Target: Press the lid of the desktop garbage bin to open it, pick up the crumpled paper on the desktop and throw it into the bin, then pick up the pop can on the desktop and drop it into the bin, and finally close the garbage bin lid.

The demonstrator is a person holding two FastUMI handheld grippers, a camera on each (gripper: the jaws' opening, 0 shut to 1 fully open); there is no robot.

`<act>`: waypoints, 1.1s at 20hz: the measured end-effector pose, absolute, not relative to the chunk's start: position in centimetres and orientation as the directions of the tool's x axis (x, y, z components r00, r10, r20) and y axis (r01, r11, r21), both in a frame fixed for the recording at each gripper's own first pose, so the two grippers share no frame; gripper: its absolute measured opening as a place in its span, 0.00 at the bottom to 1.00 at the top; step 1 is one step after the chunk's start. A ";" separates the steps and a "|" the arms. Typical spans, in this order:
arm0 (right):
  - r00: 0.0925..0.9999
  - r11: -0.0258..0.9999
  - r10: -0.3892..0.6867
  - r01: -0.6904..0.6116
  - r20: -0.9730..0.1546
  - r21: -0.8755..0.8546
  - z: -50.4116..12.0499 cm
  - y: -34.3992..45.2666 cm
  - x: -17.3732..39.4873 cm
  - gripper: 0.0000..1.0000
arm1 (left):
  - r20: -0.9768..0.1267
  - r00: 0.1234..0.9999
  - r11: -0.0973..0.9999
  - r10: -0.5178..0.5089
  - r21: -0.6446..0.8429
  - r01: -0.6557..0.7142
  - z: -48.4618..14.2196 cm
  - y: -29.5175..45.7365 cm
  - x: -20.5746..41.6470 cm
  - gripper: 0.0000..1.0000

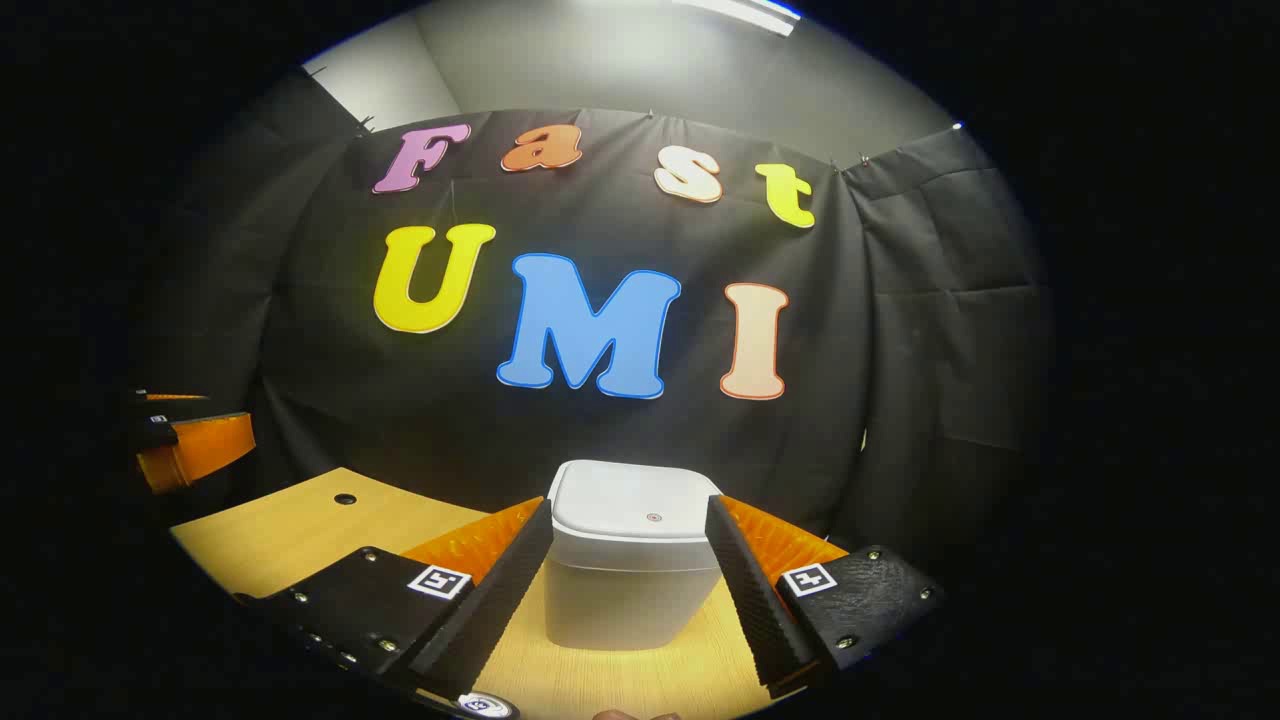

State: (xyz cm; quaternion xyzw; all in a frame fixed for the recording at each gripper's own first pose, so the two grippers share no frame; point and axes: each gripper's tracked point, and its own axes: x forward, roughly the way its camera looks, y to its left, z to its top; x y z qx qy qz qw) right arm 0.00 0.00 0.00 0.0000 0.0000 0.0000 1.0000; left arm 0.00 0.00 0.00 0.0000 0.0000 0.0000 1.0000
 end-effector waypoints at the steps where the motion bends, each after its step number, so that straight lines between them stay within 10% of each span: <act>1: 1.000 1.000 0.002 -0.002 0.001 0.001 0.1 0.0 0.1 0.98 | 0.003 1.000 1.000 0.003 0.003 -0.003 0.2 0.0 0.1 0.96; 22: 0.996 0.999 0.022 -0.020 -0.091 0.026 -2.3 -0.3 1.6 0.98 | 0.000 1.000 1.000 0.003 -0.002 -0.003 -0.1 -0.9 0.1 0.96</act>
